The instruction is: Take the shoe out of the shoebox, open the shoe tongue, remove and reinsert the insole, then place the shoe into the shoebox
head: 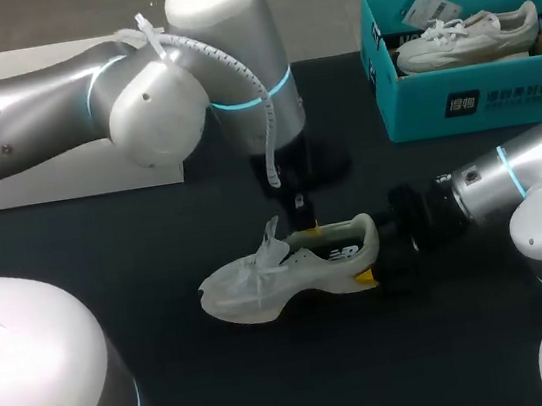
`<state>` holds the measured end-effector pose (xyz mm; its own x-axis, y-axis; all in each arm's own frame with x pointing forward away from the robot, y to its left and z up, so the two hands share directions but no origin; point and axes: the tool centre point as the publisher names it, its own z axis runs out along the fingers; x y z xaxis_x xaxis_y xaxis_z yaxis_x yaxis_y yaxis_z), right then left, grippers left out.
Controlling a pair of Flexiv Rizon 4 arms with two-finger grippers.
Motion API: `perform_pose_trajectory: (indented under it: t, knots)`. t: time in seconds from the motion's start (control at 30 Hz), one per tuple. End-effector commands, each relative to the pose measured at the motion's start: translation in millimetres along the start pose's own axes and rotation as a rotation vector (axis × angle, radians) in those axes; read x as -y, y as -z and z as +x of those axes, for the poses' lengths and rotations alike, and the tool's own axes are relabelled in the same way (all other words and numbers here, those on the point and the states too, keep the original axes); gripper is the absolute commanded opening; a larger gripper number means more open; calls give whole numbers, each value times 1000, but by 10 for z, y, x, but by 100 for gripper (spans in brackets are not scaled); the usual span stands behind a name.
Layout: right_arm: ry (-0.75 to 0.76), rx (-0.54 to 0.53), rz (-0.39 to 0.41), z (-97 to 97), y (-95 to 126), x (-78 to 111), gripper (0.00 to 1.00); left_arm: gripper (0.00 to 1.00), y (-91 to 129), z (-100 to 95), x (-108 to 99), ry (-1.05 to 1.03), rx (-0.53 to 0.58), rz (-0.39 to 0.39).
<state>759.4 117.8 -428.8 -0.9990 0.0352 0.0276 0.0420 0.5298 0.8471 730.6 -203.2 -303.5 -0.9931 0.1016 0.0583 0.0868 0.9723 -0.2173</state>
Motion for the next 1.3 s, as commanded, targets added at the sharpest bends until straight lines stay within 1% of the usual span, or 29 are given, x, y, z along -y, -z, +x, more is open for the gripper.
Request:
perform_pose_trajectory:
  t: [0.03, 0.13, 0.2, 0.23, 0.27, 0.47, 0.57, 0.67, 0.83, 1.0, 1.03, 1.07, 1.1, 1.3]
  knots:
    - [-1, 1, 3, -23, -43, 40, 0, 0, -308, -57, 112, 1, -15, -16]
    - [-1, 1, 3, -23, -43, 40, 0, 0, -453, -106, 124, 12, -20, -15]
    - [-1, 1, 3, -23, -43, 40, 0, 0, -548, -137, 127, 15, -12, -47]
    - [-1, 1, 3, -23, -43, 40, 0, 0, -582, -142, 128, 12, -33, -50]
    - [-1, 1, 3, -23, -43, 40, 0, 0, -617, -142, 127, 7, -30, -63]
    - [-1, 1, 3, -23, -43, 40, 0, 0, -799, -180, 127, 5, -42, -94]
    - [-1, 1, 3, -23, -43, 40, 0, 0, -815, -144, 94, 9, -60, -111]
    - [-1, 1, 3, -23, -43, 40, 0, 0, -783, -54, 1, 10, -74, -122]
    - [-1, 1, 3, -23, -43, 40, 0, 0, -738, 85, -100, 22, -122, -119]
    - [-1, 1, 3, -23, -43, 40, 0, 0, -830, 143, -117, 26, -155, -127]
    - [-1, 1, 3, -23, -43, 40, 0, 4, -857, 146, -119, 25, -165, -130]
    - [-1, 1, 3, -23, -43, 40, 0, 14, -885, 143, -122, 26, -168, -133]
    - [-1, 1, 3, -23, -43, 40, 0, 18, -911, 137, -125, 26, -167, -136]
    - [-1, 1, 3, -23, -43, 40, 0, 20, -1039, 78, -120, 9, -145, -155]
